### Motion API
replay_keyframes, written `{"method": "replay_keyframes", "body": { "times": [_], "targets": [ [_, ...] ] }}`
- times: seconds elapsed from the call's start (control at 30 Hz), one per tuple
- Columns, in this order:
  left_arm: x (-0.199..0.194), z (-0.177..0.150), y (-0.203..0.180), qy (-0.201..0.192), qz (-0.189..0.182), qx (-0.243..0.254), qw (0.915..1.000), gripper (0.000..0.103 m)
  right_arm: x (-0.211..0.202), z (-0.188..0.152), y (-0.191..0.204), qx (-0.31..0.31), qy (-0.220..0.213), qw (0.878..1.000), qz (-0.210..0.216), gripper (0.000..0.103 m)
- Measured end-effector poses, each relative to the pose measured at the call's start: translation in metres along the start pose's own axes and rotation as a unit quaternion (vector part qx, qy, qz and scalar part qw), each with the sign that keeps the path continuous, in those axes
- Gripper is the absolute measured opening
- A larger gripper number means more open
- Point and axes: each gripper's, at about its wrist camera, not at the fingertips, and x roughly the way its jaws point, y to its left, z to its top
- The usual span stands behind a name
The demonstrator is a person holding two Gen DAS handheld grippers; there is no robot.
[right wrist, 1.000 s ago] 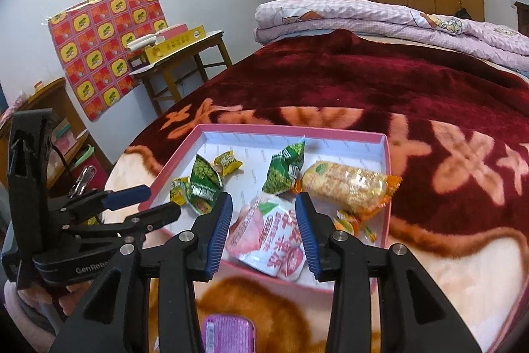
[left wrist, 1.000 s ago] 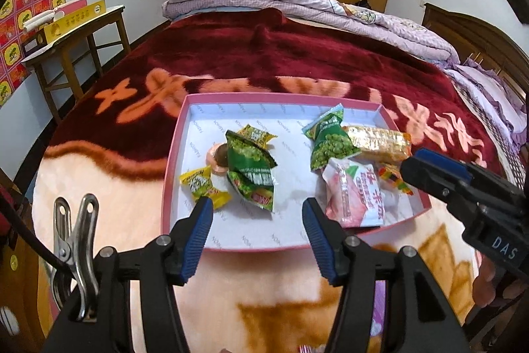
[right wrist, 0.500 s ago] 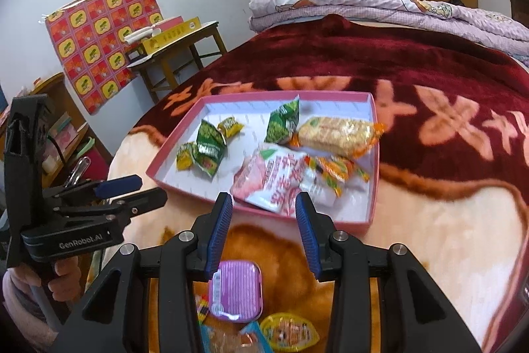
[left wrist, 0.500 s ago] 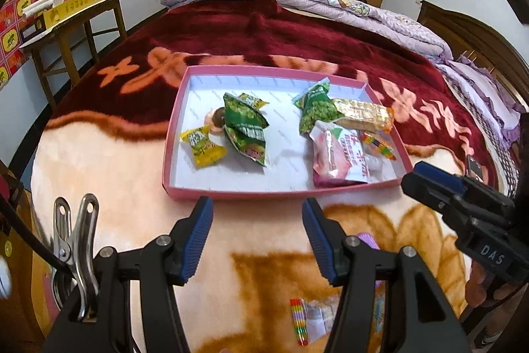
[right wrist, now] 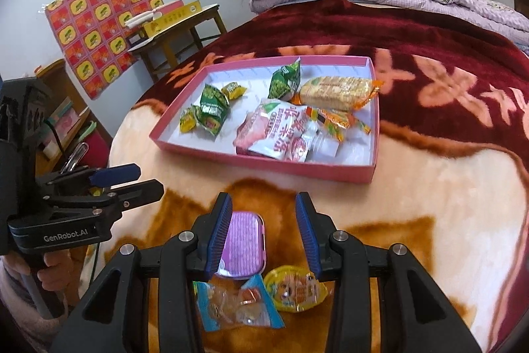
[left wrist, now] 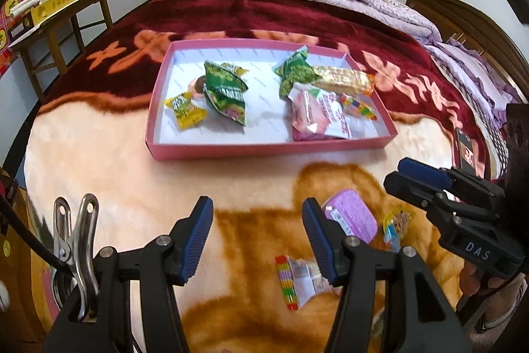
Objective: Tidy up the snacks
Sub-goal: 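Withdraw both tools from the box toward the remaining snacks, then grasp the rainbow-striped wrapped candy with the left tool while the right tool grasps the yellow jelly cup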
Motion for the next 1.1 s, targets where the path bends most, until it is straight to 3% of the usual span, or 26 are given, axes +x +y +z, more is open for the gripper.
{"method": "replay_keyframes", "body": {
  "times": [0.47, 0.87, 1.1],
  "targets": [
    [-0.005, -0.022, -0.02, 0.026, -0.032, 0.02, 0.9989, 0.059, -0.004, -0.021, -0.001, -0.015, 0.025, 1.0, -0.004, 0.041],
    [0.009, -0.037, -0.041, 0.052, -0.029, 0.051, 0.9969, 0.06, -0.007, -0.034, -0.012, -0.011, 0.046, 0.999, -0.023, 0.041],
    [0.017, -0.045, -0.05, 0.054, -0.01, 0.074, 0.9957, 0.059, -0.003, -0.038, -0.016, -0.006, 0.051, 0.998, -0.03, 0.041]
  ]
}}
